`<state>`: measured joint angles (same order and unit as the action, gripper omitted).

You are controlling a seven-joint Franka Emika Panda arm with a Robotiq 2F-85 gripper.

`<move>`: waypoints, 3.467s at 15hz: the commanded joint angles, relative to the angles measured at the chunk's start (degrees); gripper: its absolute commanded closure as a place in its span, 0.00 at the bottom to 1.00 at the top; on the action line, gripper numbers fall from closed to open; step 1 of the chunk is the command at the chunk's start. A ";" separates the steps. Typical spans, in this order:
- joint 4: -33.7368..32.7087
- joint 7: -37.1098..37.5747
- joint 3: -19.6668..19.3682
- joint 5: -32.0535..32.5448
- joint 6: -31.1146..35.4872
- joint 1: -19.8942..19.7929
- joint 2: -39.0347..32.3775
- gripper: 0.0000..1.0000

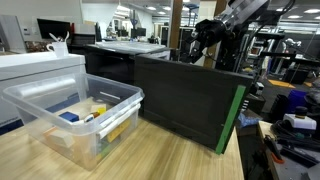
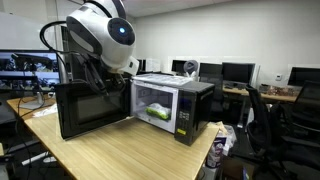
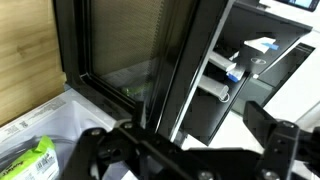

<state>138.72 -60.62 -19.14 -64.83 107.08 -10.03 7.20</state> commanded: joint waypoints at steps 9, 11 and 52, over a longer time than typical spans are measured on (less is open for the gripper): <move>2.68 0.25 0.91 -0.77 -5.56 -4.35 -0.49 0.00; 2.68 0.26 0.91 -0.77 -5.57 -4.36 -0.49 0.00; 2.68 0.27 0.91 -0.77 -5.58 -4.36 -0.49 0.00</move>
<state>141.53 -60.35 -19.28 -65.62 101.74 -13.24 6.82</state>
